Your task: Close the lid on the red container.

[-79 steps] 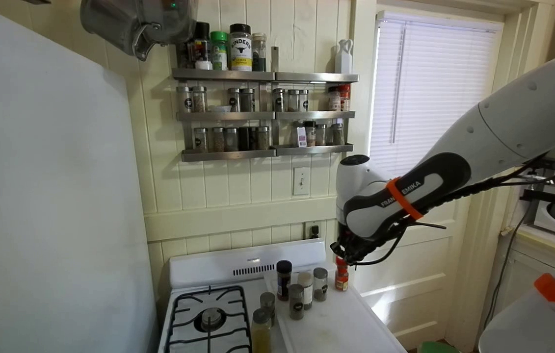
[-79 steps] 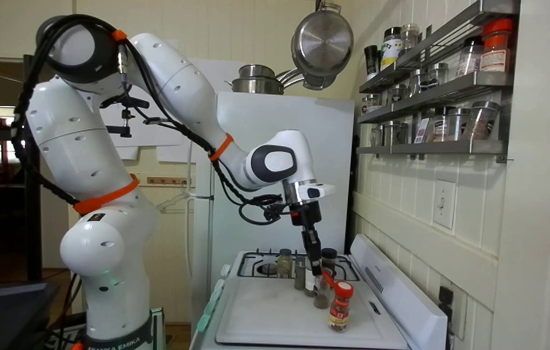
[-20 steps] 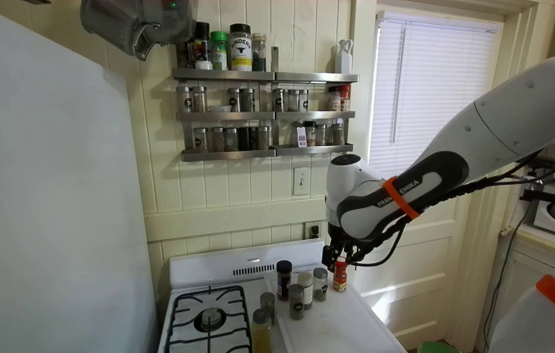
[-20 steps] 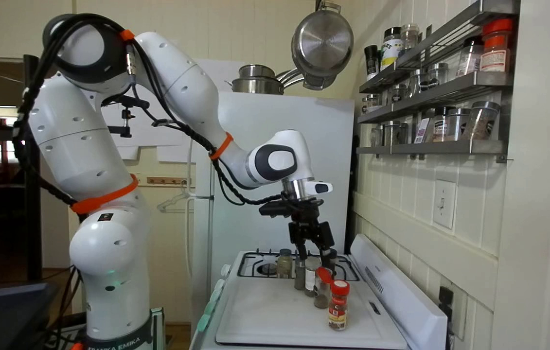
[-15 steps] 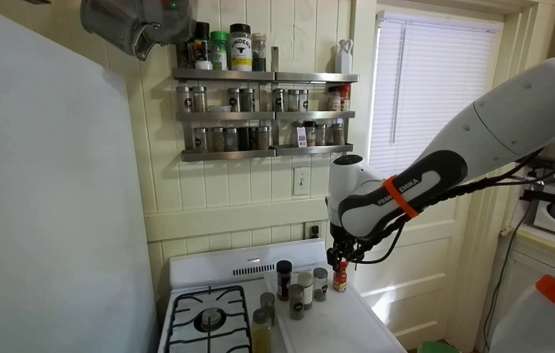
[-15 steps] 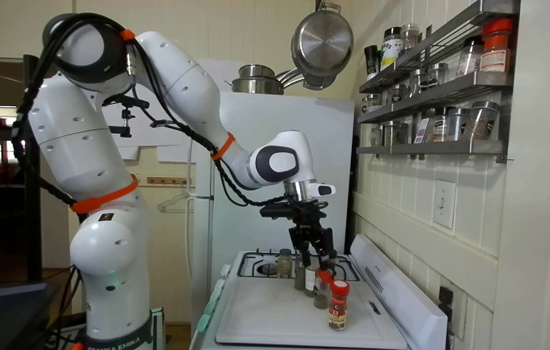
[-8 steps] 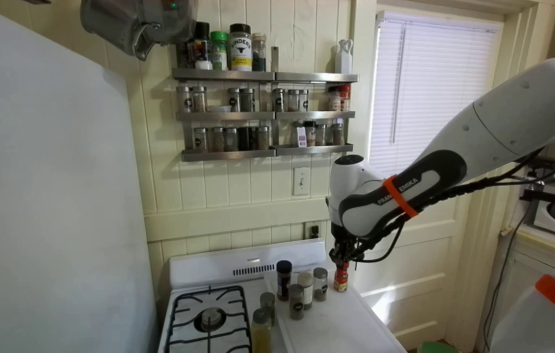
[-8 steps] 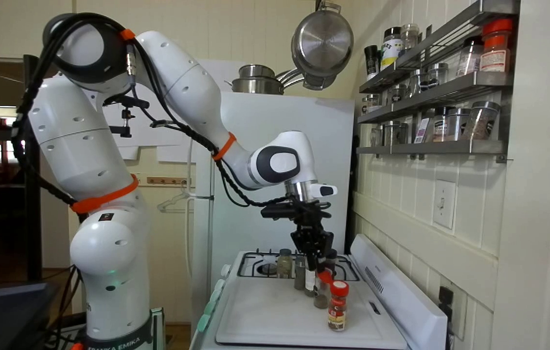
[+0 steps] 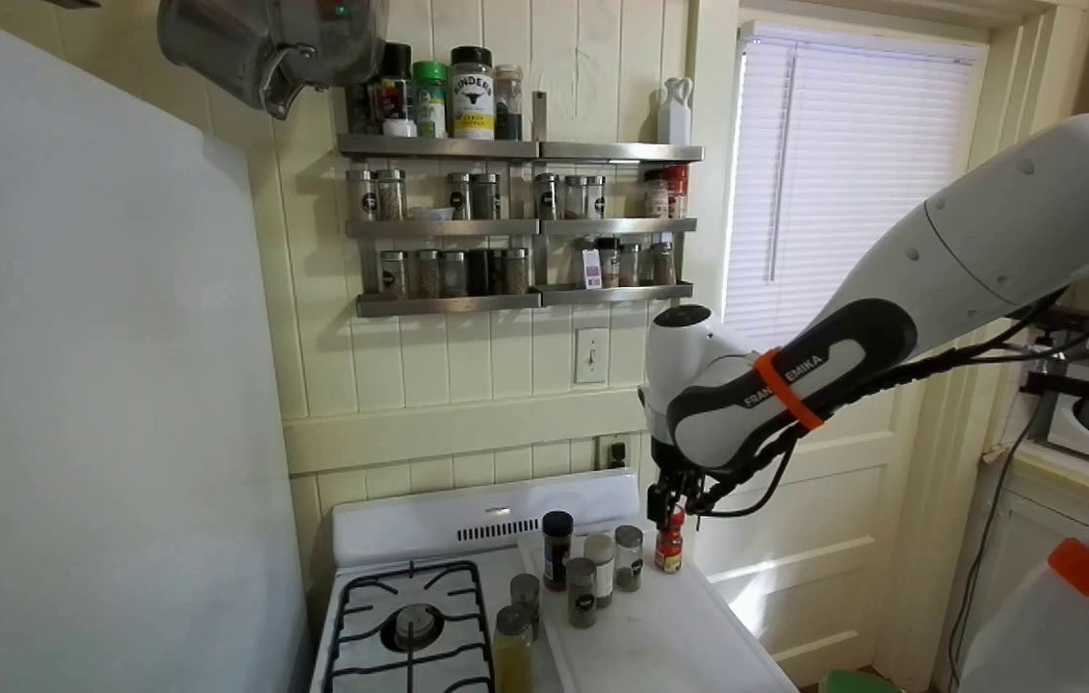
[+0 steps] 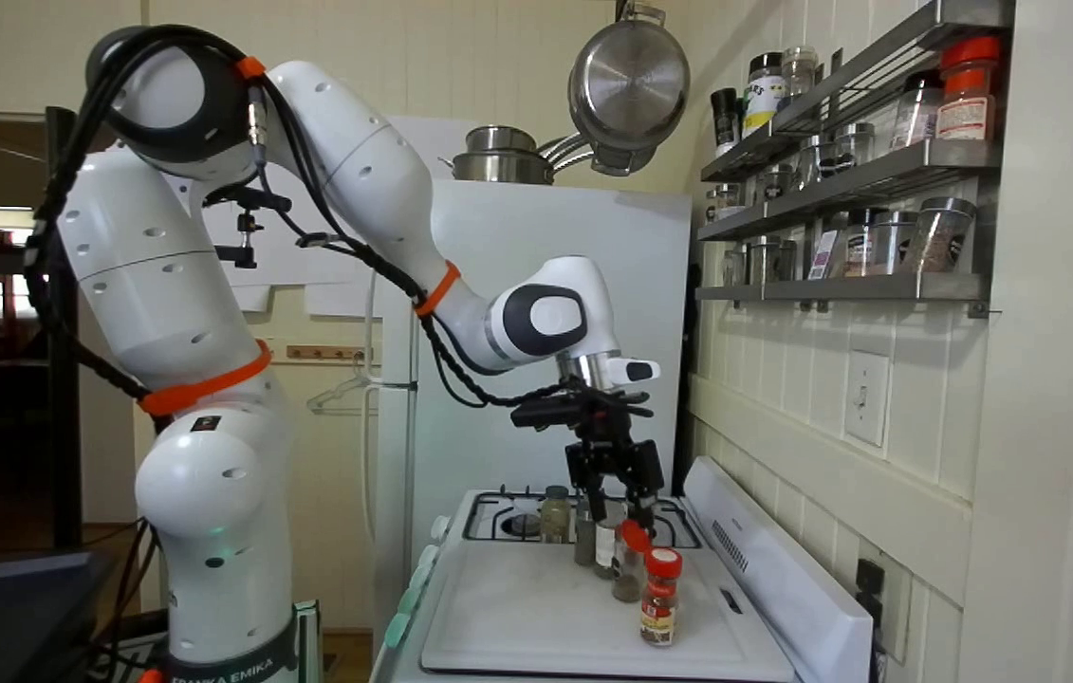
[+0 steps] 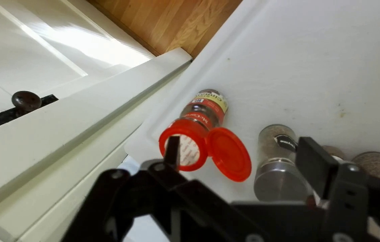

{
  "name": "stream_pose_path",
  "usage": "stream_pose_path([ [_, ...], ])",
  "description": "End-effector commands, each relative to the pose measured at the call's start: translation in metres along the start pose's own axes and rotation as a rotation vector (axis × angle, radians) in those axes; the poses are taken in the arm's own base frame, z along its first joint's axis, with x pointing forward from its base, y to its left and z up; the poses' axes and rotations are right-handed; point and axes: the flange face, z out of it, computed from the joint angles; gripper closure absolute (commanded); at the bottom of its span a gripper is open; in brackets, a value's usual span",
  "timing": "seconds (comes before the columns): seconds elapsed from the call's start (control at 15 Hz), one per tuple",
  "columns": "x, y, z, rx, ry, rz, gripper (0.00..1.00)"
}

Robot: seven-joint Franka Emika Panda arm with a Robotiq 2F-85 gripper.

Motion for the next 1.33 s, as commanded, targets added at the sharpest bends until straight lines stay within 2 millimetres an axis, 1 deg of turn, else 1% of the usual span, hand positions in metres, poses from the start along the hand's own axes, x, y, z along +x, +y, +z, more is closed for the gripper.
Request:
stream_pose_path([
  [0.0, 0.0034, 0.0006, 0.0084, -0.058, -0.025, -0.007, 0.07],
  [0.13, 0.0037, 0.0002, 0.0108, -0.086, -0.032, -0.009, 0.18],
  [0.2, 0.0038, -0.0001, 0.0117, -0.096, -0.035, -0.011, 0.32],
  [0.27, 0.0039, -0.0004, 0.0123, -0.105, -0.037, -0.012, 0.44],
  [0.47, 0.0044, -0.0004, 0.0136, -0.128, -0.036, -0.011, 0.67],
  [0.6, 0.0045, 0.0001, 0.0141, -0.138, -0.036, -0.008, 0.81],
  [0.87, 0.0045, 0.0016, 0.0155, -0.144, -0.035, -0.007, 0.95],
  [0.93, 0.0052, 0.0021, 0.0154, -0.142, -0.032, -0.007, 0.95],
  [1.07, 0.0077, 0.0041, 0.0142, -0.14, -0.022, -0.007, 0.99],
  [1.27, 0.0099, 0.0066, 0.0148, -0.138, -0.021, -0.005, 0.99],
])
